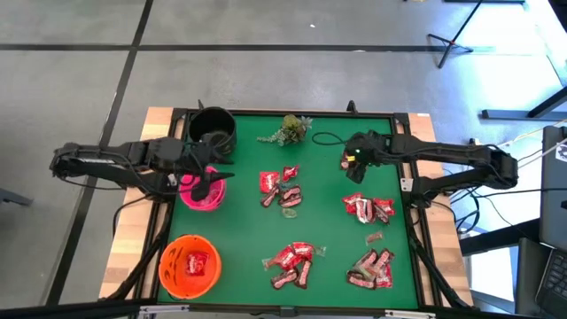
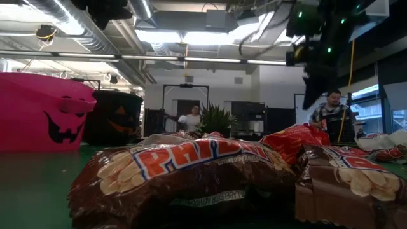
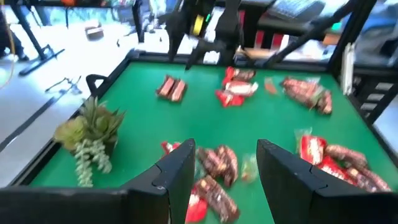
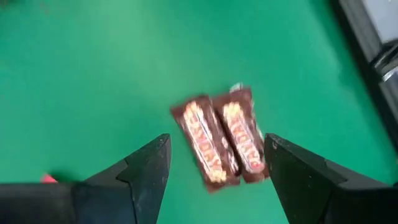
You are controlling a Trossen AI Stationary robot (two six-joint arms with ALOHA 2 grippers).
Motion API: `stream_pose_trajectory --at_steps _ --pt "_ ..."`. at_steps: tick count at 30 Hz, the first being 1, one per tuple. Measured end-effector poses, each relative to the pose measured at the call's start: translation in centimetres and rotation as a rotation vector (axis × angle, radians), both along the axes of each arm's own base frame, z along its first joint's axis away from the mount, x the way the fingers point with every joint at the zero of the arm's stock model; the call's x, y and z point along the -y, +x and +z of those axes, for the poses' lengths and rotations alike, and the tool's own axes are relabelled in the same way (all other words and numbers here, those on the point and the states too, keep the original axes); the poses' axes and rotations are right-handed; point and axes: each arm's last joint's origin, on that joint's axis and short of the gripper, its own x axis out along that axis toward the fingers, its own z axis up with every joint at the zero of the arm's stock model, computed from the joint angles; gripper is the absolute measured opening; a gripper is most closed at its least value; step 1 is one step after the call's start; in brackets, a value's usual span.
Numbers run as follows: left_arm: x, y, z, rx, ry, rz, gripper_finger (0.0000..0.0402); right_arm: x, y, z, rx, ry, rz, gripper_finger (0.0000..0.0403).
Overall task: Sort candy
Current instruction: Put the brown chocolate into the black bucket
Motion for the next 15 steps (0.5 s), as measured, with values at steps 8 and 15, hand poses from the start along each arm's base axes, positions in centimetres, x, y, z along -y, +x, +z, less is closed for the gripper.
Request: stream_pose_trajectory --at_steps 8,15 --pt "0.1 0.5 -0.8 0.073 -0.018 -0.035 0.0161 2.0 0.0 -5.1 -0.144 0.091 -0.018 0.0255" --pt "0.1 0.5 -0.9 0.068 -0.019 -0.037 0.0161 3.7 0.5 -7.2 -0.165 0.137 -0.019 0.0255"
